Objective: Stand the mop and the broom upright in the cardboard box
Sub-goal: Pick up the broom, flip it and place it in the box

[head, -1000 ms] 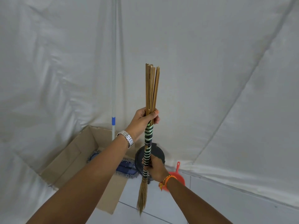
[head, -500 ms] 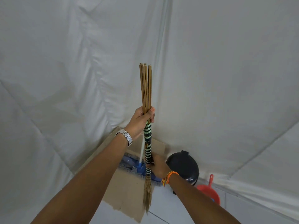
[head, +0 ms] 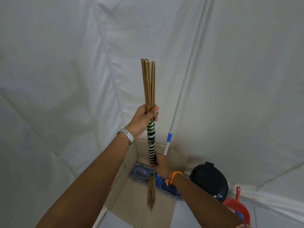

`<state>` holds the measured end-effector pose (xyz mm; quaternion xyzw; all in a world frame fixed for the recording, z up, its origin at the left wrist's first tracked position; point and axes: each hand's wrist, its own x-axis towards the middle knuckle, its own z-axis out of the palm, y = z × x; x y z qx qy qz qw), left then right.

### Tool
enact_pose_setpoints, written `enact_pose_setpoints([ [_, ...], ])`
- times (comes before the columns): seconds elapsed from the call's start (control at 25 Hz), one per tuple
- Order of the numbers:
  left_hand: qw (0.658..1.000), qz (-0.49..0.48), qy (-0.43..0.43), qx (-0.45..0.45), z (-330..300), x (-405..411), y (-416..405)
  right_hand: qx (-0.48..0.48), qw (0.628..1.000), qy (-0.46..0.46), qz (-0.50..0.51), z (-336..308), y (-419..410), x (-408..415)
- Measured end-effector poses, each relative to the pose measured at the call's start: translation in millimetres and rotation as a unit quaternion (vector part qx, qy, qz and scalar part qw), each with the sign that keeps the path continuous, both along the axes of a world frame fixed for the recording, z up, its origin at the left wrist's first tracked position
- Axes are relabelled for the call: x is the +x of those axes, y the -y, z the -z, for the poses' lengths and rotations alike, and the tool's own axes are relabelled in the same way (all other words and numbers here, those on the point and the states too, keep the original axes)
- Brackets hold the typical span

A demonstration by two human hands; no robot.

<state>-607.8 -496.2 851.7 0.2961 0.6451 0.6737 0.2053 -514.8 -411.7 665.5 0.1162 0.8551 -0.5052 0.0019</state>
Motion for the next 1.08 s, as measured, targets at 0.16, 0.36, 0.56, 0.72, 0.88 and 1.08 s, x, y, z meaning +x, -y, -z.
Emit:
enact_pose_setpoints([
  [0.16, 0.999, 0.041, -0.001, -0.007, 9.4, -57.4, 16.4, 0.019, 1.0, 0.01, 0.016, 11.5, 19.1, -53.8],
  [0.36, 0.997, 0.068, 0.018, -0.015, 41.1, -144.5, 29.5, 0.025, 0.997, 0.048, 0.06, 35.2, 44.7, -132.2],
  [0.56, 0.995, 0.084, 0.04, -0.022, 93.3, -224.2, 28.5, 0.05, 0.992, 0.096, 0.067, 81.0, 50.9, -204.9],
  [0.72, 0.996, 0.058, 0.062, -0.036, 173.8, -276.8, 22.2, 0.034, 0.99, 0.103, 0.089, 165.1, 41.5, -252.0],
  [0.88, 0.993, 0.054, 0.084, -0.06, 269.1, -319.7, 18.7, 0.019, 0.988, 0.123, 0.091, 263.7, 34.9, -293.3],
  [1.08, 0.993, 0.066, 0.057, -0.078, 366.2, -361.5, 5.1, 0.012, 0.986, 0.123, 0.114, 365.4, 29.2, -348.0],
])
